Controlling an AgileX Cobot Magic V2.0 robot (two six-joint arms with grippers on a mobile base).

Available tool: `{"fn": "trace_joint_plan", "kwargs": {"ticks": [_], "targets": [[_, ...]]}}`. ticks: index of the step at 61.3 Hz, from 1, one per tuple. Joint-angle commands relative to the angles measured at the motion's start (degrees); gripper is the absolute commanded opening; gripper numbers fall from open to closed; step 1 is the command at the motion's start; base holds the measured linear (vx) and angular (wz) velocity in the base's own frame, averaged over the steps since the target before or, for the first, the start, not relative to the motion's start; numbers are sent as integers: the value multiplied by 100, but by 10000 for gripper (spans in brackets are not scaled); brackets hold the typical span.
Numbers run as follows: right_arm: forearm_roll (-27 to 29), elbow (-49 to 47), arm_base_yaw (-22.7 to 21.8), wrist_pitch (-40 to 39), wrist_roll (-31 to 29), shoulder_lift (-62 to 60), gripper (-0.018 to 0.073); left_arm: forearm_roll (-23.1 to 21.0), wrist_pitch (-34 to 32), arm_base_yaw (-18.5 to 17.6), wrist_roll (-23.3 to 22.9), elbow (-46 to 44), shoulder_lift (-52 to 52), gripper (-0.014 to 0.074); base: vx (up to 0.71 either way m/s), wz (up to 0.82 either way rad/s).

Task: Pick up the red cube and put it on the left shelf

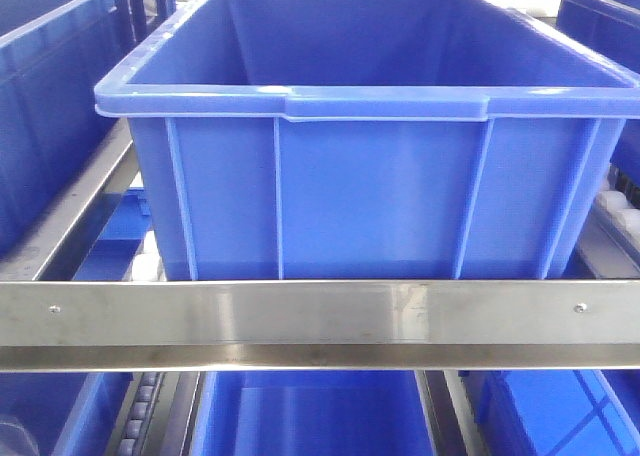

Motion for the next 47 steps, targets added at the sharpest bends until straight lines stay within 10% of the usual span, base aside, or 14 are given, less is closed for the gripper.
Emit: {"fn": "trace_joint_plan", "kwargs": {"ticks": [1,47], "targets": [[39,-139,-30,-463,-130,-104,54,-32,-478,-17,8,126,47,106,0,0],[39,-139,-30,-463,-130,-104,54,-32,-478,-17,8,126,47,106,0,0]]}}
